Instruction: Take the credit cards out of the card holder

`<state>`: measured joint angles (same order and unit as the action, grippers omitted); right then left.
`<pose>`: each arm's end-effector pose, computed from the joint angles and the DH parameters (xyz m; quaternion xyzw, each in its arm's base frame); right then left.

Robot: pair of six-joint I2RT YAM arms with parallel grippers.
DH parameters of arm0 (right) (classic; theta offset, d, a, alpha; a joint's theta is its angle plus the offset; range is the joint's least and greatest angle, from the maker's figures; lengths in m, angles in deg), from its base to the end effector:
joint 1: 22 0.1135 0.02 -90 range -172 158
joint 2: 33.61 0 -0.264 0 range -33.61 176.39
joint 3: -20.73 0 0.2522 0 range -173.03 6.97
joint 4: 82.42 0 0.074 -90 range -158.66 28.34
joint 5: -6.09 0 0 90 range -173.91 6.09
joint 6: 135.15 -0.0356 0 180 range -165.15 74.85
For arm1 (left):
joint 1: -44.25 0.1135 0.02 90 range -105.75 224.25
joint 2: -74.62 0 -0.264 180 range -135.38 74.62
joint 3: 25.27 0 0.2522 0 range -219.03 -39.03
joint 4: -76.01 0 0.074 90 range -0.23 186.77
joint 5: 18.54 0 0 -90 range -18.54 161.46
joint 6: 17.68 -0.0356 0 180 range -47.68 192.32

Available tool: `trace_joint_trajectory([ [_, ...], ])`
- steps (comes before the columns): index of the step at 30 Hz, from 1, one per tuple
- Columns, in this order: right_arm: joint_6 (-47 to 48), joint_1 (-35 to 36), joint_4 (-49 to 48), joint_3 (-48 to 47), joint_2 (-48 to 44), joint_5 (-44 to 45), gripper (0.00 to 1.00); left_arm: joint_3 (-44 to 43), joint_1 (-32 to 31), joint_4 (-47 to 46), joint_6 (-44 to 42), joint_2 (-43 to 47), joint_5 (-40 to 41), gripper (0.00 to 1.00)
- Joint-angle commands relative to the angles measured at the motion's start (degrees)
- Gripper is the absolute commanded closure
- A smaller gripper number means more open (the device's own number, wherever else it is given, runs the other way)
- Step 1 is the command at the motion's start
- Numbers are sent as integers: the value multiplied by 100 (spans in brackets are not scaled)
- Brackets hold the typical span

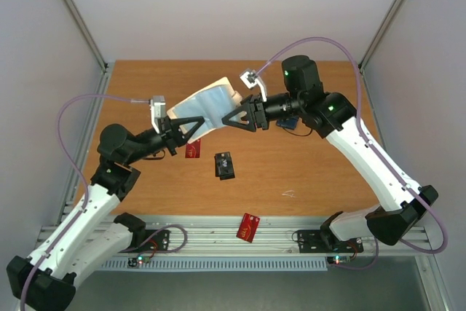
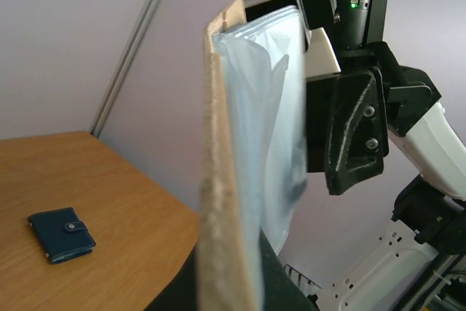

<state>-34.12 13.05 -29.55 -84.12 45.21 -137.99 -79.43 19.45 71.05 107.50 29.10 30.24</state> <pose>0.2127 0.1845 0.4403 -0.5161 0.6051 0.4759 0.3756 0.1557 -0.0978 0.3634 0.2231 0.6015 -0.5562 0.5283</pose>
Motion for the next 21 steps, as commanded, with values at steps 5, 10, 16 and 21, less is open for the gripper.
trace_joint_trajectory([
  [5, 710, -208, 435, -445, 54, -236, 37, 279, 416, -588, 596, 367, 294, 100],
  [10, 239, -297, -2, -696, 407, -614, 46, 398, 575, -689, 961, 431, 363, 100],
  [16, 15, -255, -45, -849, 654, -116, 70, 554, 659, -730, 909, 475, 295, 100],
  [21, 124, 30, -168, -845, 701, 584, 80, 575, 659, -781, 834, 479, 281, 100],
])
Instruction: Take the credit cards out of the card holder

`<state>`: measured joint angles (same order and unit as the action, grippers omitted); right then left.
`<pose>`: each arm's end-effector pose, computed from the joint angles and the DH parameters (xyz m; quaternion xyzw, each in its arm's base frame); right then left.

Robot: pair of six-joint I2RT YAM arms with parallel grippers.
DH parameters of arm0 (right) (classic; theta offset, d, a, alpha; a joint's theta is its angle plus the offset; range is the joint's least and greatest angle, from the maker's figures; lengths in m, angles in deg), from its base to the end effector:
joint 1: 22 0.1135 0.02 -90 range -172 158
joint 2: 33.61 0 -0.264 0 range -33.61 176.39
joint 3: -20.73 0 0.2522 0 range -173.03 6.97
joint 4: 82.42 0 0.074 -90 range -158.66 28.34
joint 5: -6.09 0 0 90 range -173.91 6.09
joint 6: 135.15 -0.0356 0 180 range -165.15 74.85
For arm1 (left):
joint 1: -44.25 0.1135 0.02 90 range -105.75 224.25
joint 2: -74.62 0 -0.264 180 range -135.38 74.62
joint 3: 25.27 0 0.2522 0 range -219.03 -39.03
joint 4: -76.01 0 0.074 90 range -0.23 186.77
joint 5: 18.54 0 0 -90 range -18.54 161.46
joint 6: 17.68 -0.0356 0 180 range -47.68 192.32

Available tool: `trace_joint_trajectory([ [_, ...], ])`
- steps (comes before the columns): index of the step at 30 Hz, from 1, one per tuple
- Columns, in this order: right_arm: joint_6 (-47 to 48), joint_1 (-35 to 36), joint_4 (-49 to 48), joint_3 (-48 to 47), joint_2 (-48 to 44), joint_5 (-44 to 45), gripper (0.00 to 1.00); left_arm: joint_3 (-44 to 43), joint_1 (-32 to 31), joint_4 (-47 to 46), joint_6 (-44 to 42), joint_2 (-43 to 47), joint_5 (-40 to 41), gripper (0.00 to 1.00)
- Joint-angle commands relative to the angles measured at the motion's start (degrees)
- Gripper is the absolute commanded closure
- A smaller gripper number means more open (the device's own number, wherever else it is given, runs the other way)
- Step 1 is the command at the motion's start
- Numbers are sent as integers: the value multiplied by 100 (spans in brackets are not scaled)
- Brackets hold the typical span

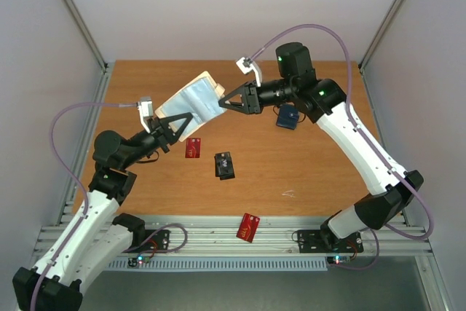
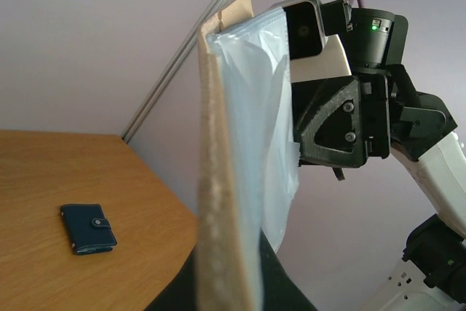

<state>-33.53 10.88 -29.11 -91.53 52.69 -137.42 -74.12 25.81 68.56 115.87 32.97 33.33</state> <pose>0.2484 0.1946 0.4436 -0.5054 0.6174 0.4636 0.3853 0.1559 -0.0751 0.3464 0.1268 0.6200 -0.5564 0.5385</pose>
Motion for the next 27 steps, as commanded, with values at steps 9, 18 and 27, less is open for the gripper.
trace_joint_trajectory([
  [9, 445, 842, 87, -349, 289, 1095, 75, 75, 33, -393, -17, 84, 170, 100],
  [18, 354, 1041, 7, -389, 403, 1605, 93, 87, 32, -267, -126, 137, 224, 100],
  [27, 596, 1152, 585, -490, 317, 2727, 99, 83, 31, 104, -607, 245, 385, 19],
])
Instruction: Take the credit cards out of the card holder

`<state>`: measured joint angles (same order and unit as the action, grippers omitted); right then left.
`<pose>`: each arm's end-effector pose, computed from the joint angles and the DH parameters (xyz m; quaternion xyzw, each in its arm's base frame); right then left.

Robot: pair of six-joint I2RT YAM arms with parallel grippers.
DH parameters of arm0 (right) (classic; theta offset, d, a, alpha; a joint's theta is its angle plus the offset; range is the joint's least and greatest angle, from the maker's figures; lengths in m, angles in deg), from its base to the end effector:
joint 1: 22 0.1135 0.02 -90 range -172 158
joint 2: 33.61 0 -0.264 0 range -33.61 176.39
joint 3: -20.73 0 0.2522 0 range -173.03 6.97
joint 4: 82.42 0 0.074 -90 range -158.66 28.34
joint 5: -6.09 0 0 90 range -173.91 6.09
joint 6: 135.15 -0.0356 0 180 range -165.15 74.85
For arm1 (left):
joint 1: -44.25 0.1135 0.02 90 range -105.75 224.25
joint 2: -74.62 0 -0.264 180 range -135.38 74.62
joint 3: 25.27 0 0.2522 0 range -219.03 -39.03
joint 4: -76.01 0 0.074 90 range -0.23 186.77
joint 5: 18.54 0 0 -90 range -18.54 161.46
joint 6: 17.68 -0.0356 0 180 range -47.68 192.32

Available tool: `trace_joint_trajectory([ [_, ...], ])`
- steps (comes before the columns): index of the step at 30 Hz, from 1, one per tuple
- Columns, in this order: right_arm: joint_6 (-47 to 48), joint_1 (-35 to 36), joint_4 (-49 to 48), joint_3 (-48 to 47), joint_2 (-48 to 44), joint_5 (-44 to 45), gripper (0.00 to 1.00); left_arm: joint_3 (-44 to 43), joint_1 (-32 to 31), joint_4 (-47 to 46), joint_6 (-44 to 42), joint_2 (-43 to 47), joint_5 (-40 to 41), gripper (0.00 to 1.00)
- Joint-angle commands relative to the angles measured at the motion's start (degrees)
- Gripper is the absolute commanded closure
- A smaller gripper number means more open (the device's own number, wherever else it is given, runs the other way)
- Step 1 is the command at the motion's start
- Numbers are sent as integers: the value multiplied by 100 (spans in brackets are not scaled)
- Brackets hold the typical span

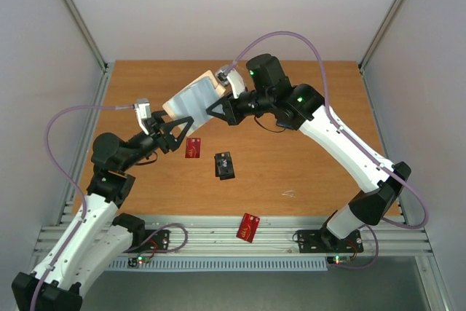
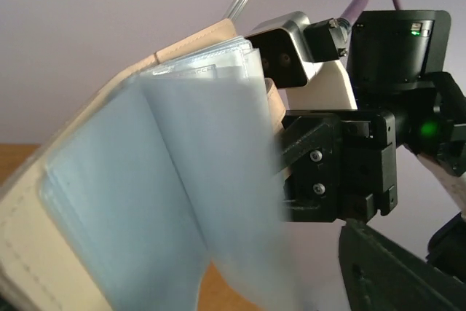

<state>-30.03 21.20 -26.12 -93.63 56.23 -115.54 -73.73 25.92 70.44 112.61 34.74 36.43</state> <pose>0.2332 0.2446 0.4272 -0.5254 0.6695 0.3445 0.3963 0.1519 -0.0719 0.3456 0.1214 0.6206 -0.5295 0.5654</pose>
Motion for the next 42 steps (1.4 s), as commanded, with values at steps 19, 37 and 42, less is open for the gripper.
trace_joint_trajectory([
  [19, 1285, 35, 581, -140, -596, -610, 57, -13, 18, 297, -589, -38, 267, 100],
  [37, 535, 134, 139, -159, 70, 46, 46, -255, 22, 729, 44, -92, 788, 100],
  [42, 564, 315, 292, -354, 363, 261, 38, -199, 22, 699, 144, -113, 898, 100],
])
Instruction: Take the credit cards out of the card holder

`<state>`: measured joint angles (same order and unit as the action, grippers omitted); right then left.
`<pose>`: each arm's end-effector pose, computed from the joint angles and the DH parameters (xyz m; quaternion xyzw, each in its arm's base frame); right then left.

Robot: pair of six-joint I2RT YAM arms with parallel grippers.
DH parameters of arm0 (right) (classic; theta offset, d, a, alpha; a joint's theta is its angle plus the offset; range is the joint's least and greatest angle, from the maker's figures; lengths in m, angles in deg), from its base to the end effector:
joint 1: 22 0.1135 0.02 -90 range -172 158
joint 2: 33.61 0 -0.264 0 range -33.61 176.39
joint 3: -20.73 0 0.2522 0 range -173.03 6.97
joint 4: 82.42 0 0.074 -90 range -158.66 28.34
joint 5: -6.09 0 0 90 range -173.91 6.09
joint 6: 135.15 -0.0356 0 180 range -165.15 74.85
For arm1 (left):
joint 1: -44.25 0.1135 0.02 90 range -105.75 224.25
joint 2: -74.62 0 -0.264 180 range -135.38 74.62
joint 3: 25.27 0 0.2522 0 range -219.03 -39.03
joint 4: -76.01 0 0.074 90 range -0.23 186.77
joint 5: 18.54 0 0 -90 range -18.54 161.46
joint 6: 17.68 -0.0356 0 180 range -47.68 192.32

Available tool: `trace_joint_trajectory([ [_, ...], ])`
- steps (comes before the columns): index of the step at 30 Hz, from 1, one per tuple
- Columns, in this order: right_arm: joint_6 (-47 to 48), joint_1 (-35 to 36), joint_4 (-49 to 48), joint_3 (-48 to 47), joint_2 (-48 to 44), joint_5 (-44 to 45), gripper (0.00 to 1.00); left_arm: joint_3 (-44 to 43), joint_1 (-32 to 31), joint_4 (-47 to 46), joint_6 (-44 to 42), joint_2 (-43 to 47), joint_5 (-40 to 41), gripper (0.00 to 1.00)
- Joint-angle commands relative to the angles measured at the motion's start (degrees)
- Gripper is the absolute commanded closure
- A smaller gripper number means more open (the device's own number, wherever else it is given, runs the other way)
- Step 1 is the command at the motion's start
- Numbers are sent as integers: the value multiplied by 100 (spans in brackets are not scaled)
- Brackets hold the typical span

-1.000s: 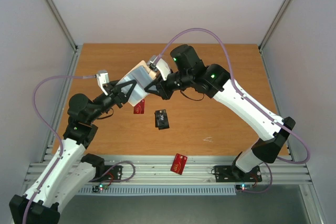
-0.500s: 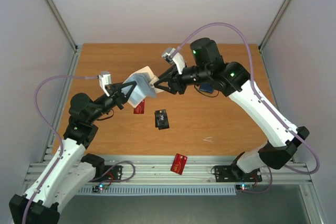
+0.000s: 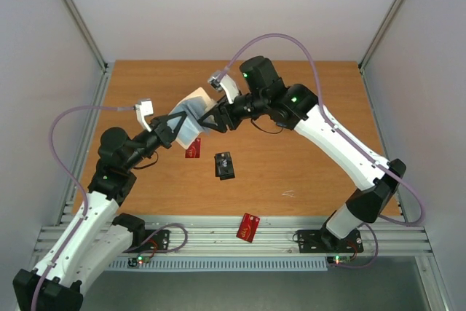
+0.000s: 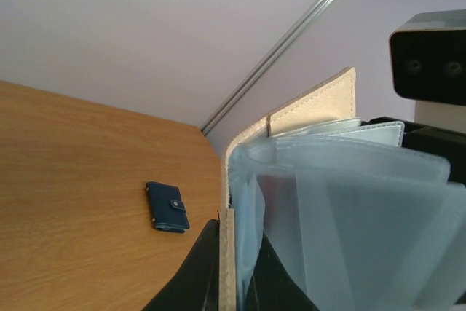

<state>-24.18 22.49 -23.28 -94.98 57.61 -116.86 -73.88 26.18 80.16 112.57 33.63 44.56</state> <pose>0.2294 0.2525 0.4229 -0.5700 0.6432 0.3367 0.3849 0.1626 -0.0700 0.3265 0.0380 0.6867 -0.4843 0.5408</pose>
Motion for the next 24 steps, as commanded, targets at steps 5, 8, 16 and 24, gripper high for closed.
trace_joint_trajectory([
  [5, -14, 271, 47, -255, 337, 764, 51, -155, -6, -428, 158, -4, -45, 100],
  [8, -86, 271, -26, -215, 295, 932, 61, -132, -5, -460, 167, 19, -49, 100],
  [16, -195, 271, 0, -202, 221, 1010, 90, -54, -5, -585, 121, 48, -143, 100],
  [24, -629, -53, 140, -76, -108, 1194, 99, -303, 39, 854, -1094, 153, 835, 60],
])
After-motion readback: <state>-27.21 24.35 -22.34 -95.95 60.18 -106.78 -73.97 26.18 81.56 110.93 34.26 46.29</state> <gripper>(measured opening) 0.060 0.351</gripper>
